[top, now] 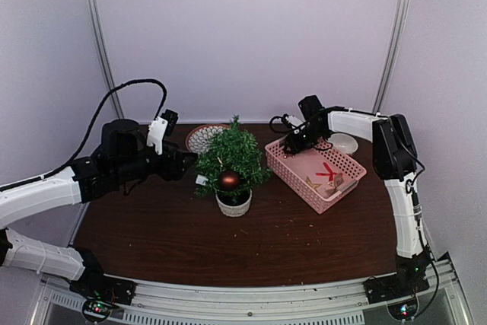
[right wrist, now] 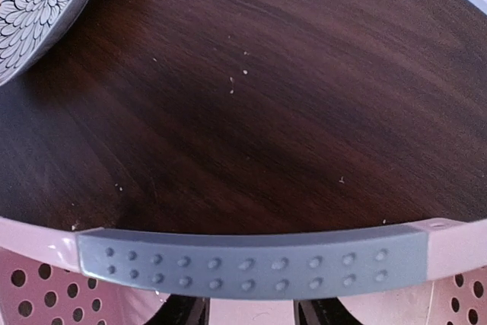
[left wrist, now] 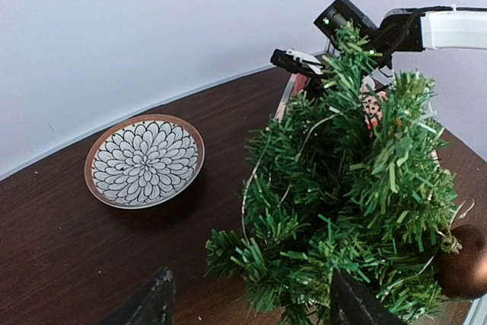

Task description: Decorate the small christmas tree

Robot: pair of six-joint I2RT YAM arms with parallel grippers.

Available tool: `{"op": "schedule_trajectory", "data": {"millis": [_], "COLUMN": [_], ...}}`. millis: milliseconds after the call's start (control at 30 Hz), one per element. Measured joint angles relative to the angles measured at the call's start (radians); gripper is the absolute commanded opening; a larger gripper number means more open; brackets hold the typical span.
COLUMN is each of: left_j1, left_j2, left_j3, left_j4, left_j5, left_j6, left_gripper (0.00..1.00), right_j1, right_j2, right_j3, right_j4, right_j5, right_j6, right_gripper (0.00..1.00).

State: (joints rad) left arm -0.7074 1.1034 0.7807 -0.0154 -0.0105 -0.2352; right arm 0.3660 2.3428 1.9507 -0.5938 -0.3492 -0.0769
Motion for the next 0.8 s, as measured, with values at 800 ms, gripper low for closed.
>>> {"op": "schedule_trajectory", "data": {"millis": [800], "left_j1": [0.002], "left_j2": [0.014], "left_j3": [0.013], "left_j4": [0.001], "left_j5": [0.019], "left_j6": [0.000], "left_gripper": [0.70], "right_j1": [-0.003], "right_j2": [-0.055], "right_j3": [-0.154], "right_j4": [-0.037], "right_j5": [0.102], "right_j6": [-0.006], "right_gripper": [0.12]}}
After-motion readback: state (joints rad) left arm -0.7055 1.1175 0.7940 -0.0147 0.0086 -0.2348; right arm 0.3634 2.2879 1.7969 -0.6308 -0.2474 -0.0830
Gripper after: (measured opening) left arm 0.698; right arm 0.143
